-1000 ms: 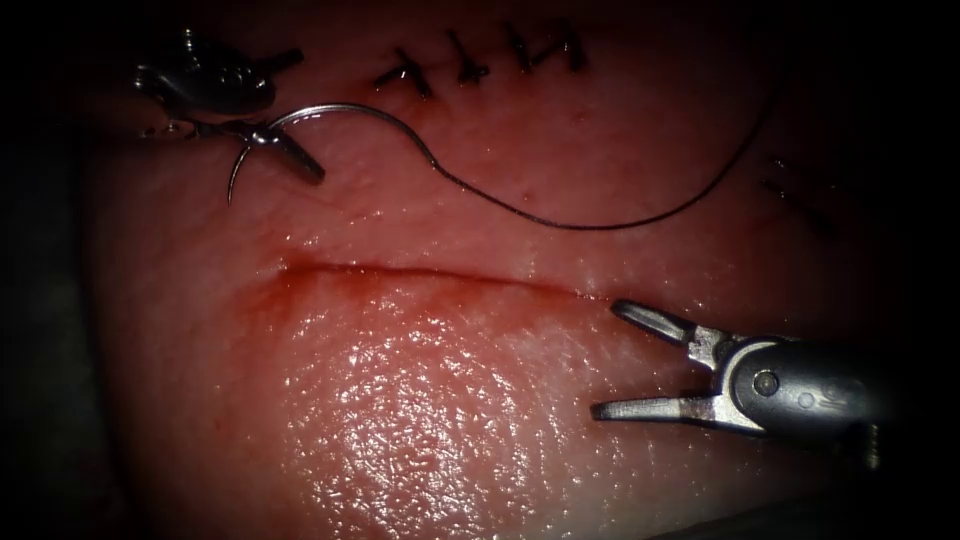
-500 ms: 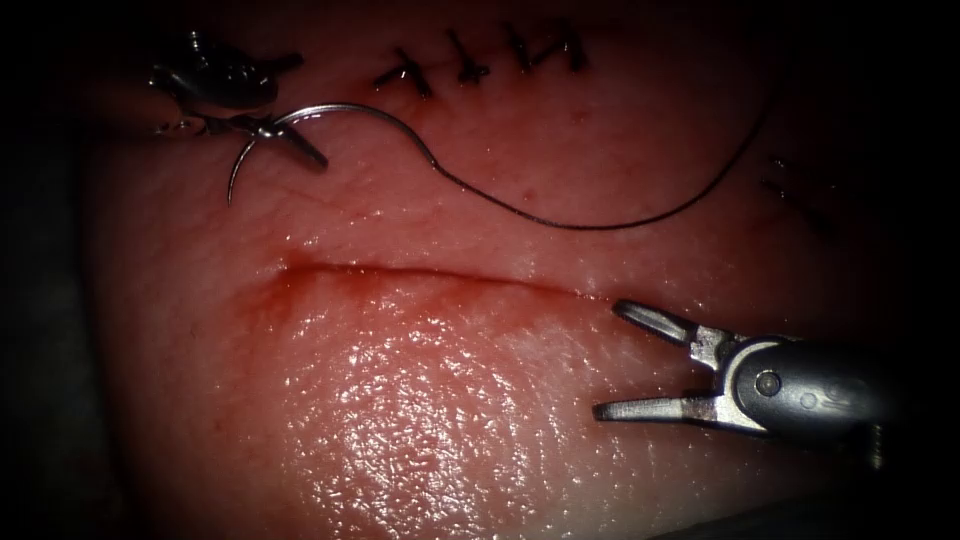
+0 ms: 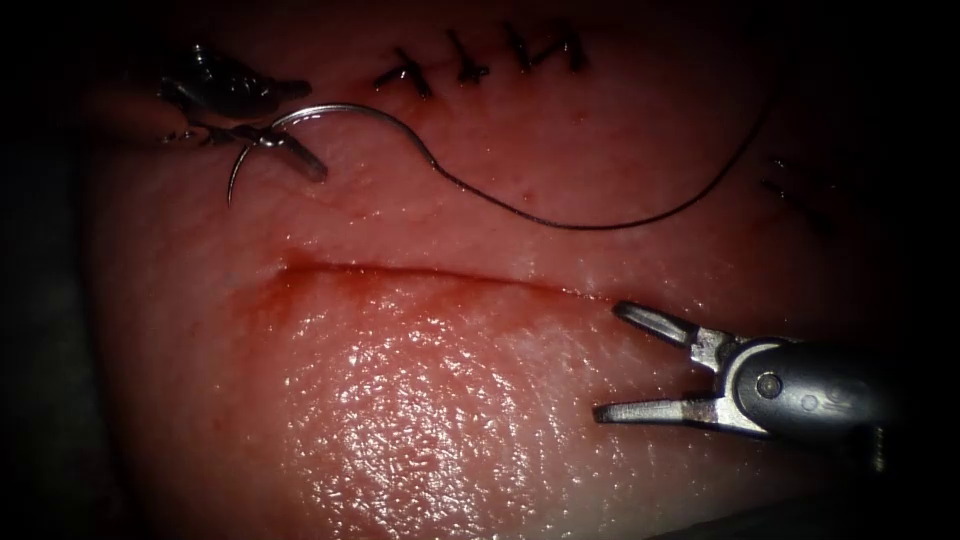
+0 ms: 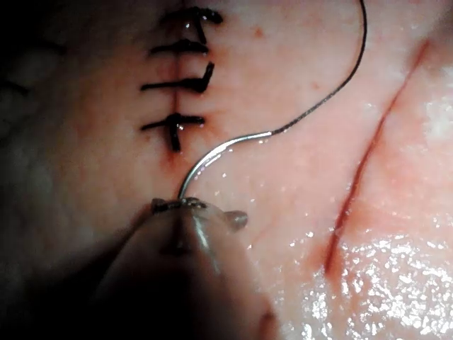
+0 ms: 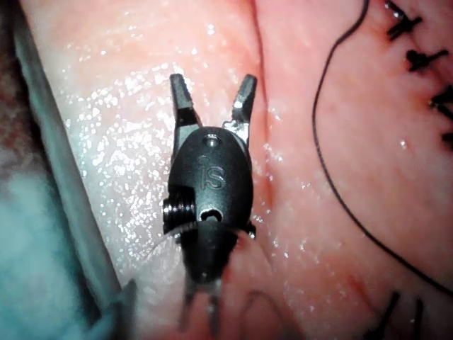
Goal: Wound Closure
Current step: Pick up the needle
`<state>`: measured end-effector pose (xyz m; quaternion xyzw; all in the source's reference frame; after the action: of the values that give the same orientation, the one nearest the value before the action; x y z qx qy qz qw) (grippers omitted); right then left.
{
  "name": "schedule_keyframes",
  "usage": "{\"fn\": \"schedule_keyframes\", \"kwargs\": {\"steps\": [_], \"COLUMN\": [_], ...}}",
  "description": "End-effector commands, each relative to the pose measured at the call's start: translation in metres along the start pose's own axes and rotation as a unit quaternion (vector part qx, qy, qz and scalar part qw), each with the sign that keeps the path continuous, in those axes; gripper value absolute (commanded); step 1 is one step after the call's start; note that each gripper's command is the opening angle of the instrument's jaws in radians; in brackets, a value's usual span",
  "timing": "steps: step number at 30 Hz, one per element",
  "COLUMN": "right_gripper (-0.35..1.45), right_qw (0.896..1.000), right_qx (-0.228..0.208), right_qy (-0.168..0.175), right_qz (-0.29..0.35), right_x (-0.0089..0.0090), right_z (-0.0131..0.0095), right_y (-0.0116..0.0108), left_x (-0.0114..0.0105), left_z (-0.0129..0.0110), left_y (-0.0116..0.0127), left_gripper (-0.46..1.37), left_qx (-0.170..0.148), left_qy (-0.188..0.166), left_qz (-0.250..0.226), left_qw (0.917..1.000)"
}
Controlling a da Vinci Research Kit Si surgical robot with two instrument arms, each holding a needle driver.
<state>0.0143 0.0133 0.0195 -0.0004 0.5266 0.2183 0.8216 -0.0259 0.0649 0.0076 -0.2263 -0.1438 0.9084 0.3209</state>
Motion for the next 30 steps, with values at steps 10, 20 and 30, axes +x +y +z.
{"fn": "schedule_keyframes", "kwargs": {"steps": [10, 20, 30], "right_gripper": [0.91, 0.90, 0.88], "right_qw": [1.000, 1.000, 1.000], "right_qx": [-0.001, 0.000, -0.001], "right_qy": [0.002, 0.002, 0.003], "right_qz": [-0.001, -0.001, -0.001], "right_x": [0.0009, 0.0010, 0.0010], "right_z": [-0.0001, -0.0002, -0.0002], "right_y": [-0.0003, -0.0005, -0.0006], "left_x": [-0.0009, -0.0014, -0.0003], "left_z": [0.0012, 0.0013, 0.0001], "left_y": [-0.0006, -0.0008, -0.0013], "left_gripper": [0.39, -0.35, -0.35], "left_qx": [0.008, 0.007, 0.008], "left_qy": [-0.032, -0.046, -0.032], "left_qz": [-0.008, -0.022, -0.044], "left_qw": [0.9994, 0.9987, 0.9985]}}
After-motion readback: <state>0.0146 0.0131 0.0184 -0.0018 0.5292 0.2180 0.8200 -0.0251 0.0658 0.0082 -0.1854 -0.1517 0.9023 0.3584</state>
